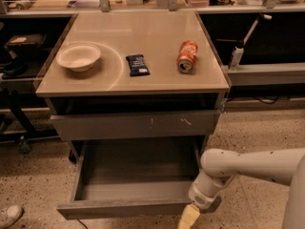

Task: Open middle drawer

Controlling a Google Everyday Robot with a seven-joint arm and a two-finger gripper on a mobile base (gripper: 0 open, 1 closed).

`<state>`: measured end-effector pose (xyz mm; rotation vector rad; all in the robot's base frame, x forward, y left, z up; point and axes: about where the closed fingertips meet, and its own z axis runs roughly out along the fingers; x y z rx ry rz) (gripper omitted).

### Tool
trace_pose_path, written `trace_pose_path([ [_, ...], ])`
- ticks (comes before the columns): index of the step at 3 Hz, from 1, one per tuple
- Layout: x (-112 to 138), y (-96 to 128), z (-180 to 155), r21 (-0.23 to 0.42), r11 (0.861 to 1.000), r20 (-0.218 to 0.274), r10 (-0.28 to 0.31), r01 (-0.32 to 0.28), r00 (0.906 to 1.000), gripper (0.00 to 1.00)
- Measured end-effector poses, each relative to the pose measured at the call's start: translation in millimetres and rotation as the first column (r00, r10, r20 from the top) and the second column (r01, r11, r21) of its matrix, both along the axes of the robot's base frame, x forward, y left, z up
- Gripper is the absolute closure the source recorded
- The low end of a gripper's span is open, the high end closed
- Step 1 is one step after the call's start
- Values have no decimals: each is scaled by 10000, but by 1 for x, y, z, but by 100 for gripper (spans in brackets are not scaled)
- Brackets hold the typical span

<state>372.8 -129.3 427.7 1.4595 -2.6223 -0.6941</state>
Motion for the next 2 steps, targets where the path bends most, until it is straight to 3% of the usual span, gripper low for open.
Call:
trace_pose_path([
  [1,-16,-15,7,-54,9996,3,-261,261,9997,0],
  [2,-16,-15,8,-54,9996,3,-261,261,9997,0],
])
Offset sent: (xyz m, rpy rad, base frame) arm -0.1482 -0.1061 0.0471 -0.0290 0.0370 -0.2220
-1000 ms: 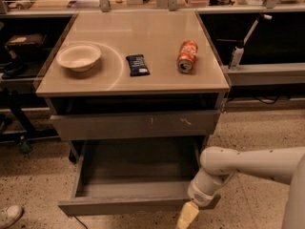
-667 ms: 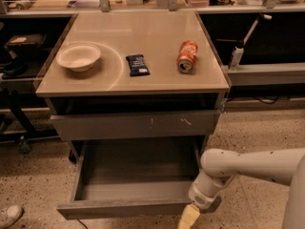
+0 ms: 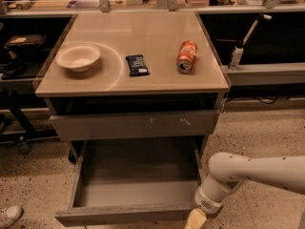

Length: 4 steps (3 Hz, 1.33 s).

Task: Open middle drawer

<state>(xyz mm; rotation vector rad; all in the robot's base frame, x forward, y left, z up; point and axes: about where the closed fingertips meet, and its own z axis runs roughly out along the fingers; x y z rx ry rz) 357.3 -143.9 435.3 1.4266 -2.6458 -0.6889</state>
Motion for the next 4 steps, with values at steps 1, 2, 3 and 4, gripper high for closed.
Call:
trace_pose_path([
  [1,-34,-21,8,-107,9987,-156,-501,499,9986,0],
  [2,-34,-21,10,-113,9985,-167,-532,530,9984,0],
  [3,-72,-37,14,-211,9953,-514,-957,947,9941,0],
  [4,-69,-36,14,-211,9953,-516,-958,948,9941,0],
])
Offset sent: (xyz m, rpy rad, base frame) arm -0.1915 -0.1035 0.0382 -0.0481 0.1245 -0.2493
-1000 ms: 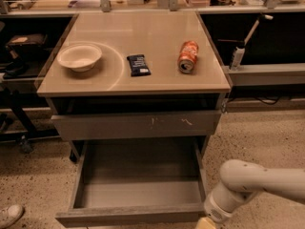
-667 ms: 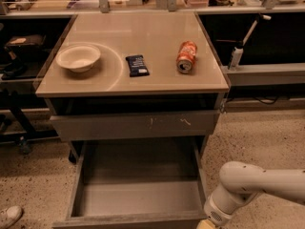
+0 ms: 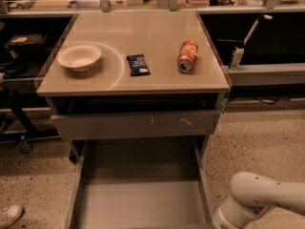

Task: Open middle drawer

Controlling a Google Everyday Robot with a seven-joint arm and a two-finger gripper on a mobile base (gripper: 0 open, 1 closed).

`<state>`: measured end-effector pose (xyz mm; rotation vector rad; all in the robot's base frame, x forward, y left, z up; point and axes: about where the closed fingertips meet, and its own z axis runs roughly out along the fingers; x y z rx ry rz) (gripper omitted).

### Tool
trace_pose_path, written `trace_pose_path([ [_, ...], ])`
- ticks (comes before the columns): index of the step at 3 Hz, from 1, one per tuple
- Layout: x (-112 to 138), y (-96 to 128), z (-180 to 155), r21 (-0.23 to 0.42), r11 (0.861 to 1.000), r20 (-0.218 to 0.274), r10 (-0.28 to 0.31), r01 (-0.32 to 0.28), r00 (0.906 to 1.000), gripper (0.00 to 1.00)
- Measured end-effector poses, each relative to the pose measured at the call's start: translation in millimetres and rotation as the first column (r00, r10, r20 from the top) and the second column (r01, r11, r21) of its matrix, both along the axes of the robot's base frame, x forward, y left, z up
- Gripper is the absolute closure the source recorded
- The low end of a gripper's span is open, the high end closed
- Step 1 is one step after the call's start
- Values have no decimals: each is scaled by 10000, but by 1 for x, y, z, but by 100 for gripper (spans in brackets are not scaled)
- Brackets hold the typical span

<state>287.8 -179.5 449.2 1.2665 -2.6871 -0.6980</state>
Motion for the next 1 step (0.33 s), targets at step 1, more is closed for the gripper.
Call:
trace_pose_path([
  [1,-36,-15,3,111,9977,-499,-667,674,9965,0],
])
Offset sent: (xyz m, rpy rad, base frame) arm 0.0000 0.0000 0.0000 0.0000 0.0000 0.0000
